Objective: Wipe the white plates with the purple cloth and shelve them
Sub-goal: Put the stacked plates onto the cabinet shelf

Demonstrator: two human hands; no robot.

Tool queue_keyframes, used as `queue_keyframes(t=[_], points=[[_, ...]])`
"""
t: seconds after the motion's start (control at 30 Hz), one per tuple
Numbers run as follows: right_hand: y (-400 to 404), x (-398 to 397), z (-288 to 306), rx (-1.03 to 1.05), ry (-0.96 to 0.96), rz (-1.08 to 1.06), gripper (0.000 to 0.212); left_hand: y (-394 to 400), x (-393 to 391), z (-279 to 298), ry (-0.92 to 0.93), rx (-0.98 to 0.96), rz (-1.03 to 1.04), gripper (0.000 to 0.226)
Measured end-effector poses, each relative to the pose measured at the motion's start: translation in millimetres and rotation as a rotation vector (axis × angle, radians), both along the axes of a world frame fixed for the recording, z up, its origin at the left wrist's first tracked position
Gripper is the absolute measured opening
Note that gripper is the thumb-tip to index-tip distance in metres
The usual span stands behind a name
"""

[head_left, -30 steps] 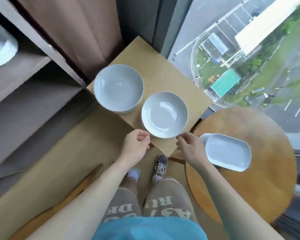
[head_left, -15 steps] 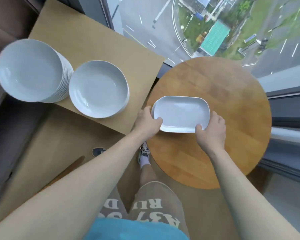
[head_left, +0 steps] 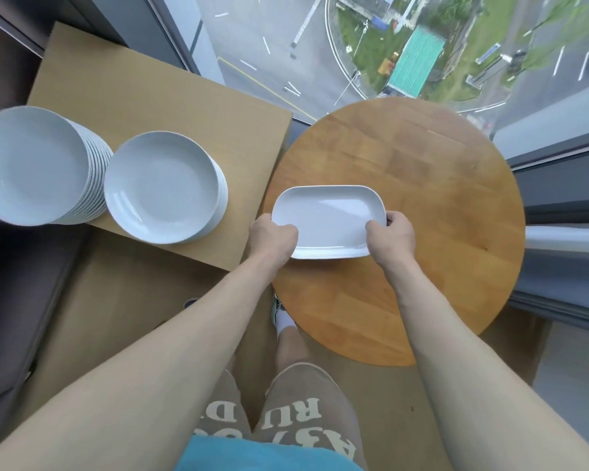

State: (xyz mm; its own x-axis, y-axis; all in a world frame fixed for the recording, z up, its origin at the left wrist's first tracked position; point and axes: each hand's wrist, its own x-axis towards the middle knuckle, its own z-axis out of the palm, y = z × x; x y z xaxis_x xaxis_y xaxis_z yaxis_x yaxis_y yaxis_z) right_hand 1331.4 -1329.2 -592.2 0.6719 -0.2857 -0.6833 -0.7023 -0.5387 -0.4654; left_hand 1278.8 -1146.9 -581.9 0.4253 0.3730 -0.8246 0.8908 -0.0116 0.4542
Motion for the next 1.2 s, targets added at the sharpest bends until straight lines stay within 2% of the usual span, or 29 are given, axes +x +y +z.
queue_keyframes(t=[0.1,0.2,0.23,0.33,0.43,0.6,0.7,0.83,0.9,1.0,1.13,1.2], points=[[2.3,-1.4,1.1,-0.012,0.0,-0.009,0.031,0.5,0.2,-1.3,-0.007,0.016,0.023,0.064],[3.0,-2.3,4.6,0.0,-0.028,-0.05,0.029,0.7,-2.2,2.8,-0.003,0.025,0.018,0.078],[1.5,-2.3,5.0,0.017,-0.042,-0.072,0.031,1.4,-4.4,3.1,-0.006,0.015,0.036,0.073],[-0.8,-3.4,8.7,0.062,-0.07,-0.115,0.045,2.1,-12.9,5.5,0.009,-0.046,0.083,0.034],[-3.0,-5.8,11.1,0.141,-0.066,-0.11,0.043,2.0,-27.3,-3.3,-0.018,-0.06,0.142,0.018],[-2.9,-17.4,25.9,0.256,-0.03,-0.017,0.042,18.9,-59.1,-4.3,-0.063,-0.103,0.276,0.035],[8.2,-31.7,38.8,0.324,0.043,0.056,0.039,42.1,-78.9,10.4,-0.085,-0.181,0.313,0.027],[41.7,-46.7,51.9,0.423,0.126,0.175,0.038,88.0,-107.5,34.5,-0.131,-0.236,0.422,0.03],[62.1,-48.7,59.3,0.48,0.197,0.291,0.041,114.9,-121.3,46.5,-0.143,-0.241,0.431,0.021],[103.2,-52.0,77.2,0.567,0.328,0.494,0.043,159.3,-146.2,60.9,-0.162,-0.25,0.479,0.02],[175.5,-73.3,98.6,0.698,0.447,0.64,0.044,219.0,-181.5,90.4,-0.241,-0.233,0.683,0.012],[217.8,-94.1,103.5,0.743,0.471,0.643,0.041,247.4,-204.8,101.6,-0.312,-0.224,0.874,0.023]])
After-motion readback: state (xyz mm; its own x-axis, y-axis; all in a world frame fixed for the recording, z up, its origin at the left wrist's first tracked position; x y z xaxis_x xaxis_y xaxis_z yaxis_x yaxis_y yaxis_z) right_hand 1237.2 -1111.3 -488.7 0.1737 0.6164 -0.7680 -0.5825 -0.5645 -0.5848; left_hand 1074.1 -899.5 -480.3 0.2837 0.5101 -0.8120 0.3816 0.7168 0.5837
